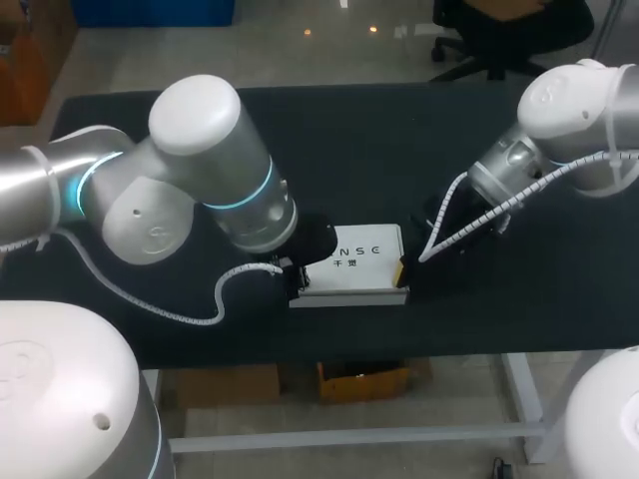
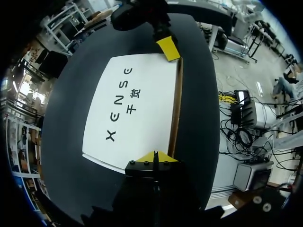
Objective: Assemble the packaging by folding the flat box into shape, placing the metal phone stand inside, and closing the box properly
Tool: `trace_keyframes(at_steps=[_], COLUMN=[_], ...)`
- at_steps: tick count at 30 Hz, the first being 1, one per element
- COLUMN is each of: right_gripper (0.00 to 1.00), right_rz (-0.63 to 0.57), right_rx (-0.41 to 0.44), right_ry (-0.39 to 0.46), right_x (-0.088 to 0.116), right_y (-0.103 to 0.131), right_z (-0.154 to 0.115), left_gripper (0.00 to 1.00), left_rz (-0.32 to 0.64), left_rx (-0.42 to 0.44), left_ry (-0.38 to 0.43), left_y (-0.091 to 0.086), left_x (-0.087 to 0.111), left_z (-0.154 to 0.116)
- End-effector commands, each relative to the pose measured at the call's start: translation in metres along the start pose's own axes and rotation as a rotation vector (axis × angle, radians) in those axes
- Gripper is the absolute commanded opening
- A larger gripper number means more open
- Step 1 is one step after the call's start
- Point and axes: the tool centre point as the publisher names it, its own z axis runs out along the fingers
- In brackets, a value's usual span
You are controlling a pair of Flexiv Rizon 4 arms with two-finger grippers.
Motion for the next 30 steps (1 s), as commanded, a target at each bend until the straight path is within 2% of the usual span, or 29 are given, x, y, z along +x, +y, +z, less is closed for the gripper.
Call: trace_keyframes(at_steps=[1, 7, 12, 14, 15, 16, 17, 19, 20, 24, 26, 30], right_gripper=[0.0, 0.0, 0.0, 0.0, 0.02, 0.09, 0.14, 0.2, 0.23, 0.5, 0.98, 1.0], right_rz=[-0.002, -0.007, -0.08, -0.113, -0.128, -0.139, -0.146, -0.18, -0.194, -0.247, -0.278, -0.354], right_rx=[0.003, -0.006, -0.086, -0.122, -0.135, -0.144, -0.158, -0.177, -0.193, -0.236, -0.258, -0.312], right_ry=[0.004, 0.008, 0.036, 0.043, 0.048, 0.058, 0.066, 0.096, 0.1, 0.119, 0.126, 0.132], right_x=[-0.004, -0.005, 0.009, 0.016, 0.018, 0.019, 0.02, 0.022, 0.023, 0.026, 0.028, 0.029], right_y=[0.005, 0.003, -0.009, -0.013, -0.014, -0.013, -0.013, -0.014, -0.014, -0.016, -0.017, -0.015], right_z=[0.0, -0.003, -0.029, -0.04, -0.046, -0.051, -0.057, -0.068, -0.072, -0.092, -0.101, -0.121], left_gripper=[0.0, 0.0, 0.0, 0.29, 0.38, 0.46, 0.6, 0.97, 1.0, 1.0, 1.0, 1.0], left_rz=[-0.006, -0.007, -0.001, 0.003, 0.003, 0.003, 0.004, 0.0, -0.003, -0.03, -0.046, -0.09], left_rx=[0.007, 0.009, 0.014, 0.021, 0.019, 0.019, 0.02, 0.015, 0.007, -0.01, -0.012, -0.013], left_ry=[-0.008, -0.033, -0.076, -0.085, -0.088, -0.089, -0.089, -0.086, -0.082, -0.07, -0.063, -0.028], left_y=[0.003, 0.0, -0.009, -0.013, -0.016, -0.018, -0.021, -0.025, -0.027, -0.033, -0.035, -0.039], left_x=[0.005, 0.007, 0.01, 0.011, 0.011, 0.011, 0.011, 0.011, 0.011, 0.013, 0.015, 0.023], left_z=[0.005, -0.007, -0.031, -0.039, -0.042, -0.044, -0.047, -0.05, -0.052, -0.057, -0.061, -0.069])
